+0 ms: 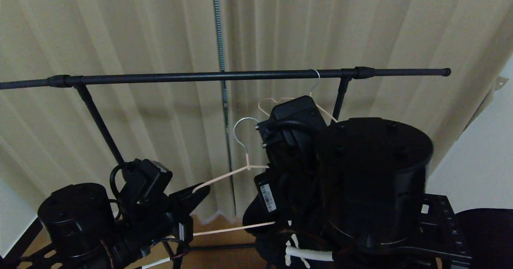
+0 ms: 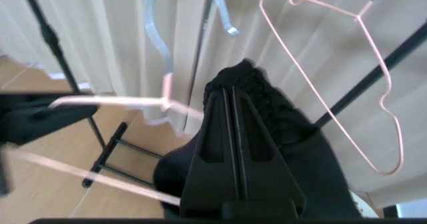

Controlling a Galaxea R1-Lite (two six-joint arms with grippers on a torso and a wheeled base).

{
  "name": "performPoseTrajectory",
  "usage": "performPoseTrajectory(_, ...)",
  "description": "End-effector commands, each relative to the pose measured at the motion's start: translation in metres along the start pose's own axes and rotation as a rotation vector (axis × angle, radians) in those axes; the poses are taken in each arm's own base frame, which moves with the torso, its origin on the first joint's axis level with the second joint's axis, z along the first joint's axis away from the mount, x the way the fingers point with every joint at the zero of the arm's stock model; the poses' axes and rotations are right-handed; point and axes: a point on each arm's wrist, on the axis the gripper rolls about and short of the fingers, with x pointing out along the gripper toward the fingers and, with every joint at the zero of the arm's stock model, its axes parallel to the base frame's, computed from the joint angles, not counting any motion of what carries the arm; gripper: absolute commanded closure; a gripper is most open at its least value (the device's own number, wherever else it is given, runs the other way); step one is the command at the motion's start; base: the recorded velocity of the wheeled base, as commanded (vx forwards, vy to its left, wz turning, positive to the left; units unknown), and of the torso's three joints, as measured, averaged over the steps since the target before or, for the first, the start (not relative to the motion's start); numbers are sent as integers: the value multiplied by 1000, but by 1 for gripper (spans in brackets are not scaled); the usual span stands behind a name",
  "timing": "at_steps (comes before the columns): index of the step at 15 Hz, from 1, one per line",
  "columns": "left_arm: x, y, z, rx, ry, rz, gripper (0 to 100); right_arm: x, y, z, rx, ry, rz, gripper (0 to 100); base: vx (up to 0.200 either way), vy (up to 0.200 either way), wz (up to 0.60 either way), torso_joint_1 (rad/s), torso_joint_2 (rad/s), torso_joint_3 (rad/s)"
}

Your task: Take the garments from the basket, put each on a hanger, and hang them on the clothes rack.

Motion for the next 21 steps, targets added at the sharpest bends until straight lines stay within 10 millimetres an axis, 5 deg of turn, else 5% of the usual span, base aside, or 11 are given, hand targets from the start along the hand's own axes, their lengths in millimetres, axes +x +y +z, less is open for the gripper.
performPoseTrajectory(1,-2,-3,-2,0,2,-12,100,6,-5,1,11,2,-24,100,0,0,0,0,0,0)
performPoseTrajectory(7,-1,-2,0,-3,-8,-7,100,8,-1,-3,-1,12,-21,100,0,0,0,0,0,0)
performPoseTrajectory(8,-1,-2,0,-3,-8,-7,100,9,0,-3,-1,12,-21,0,0,0,0,0,0,0)
performPoseTrajectory(17,-2,-3,0,-15,-9,-10,100,4,-8,-1,4,9,-28,0,0,0,0,0,0,0)
performPoseTrajectory(21,-4,-3,-1,-23,-9,-10,100,-10,-61,10,34,-11,-3,0,0,0,0,0,0,0)
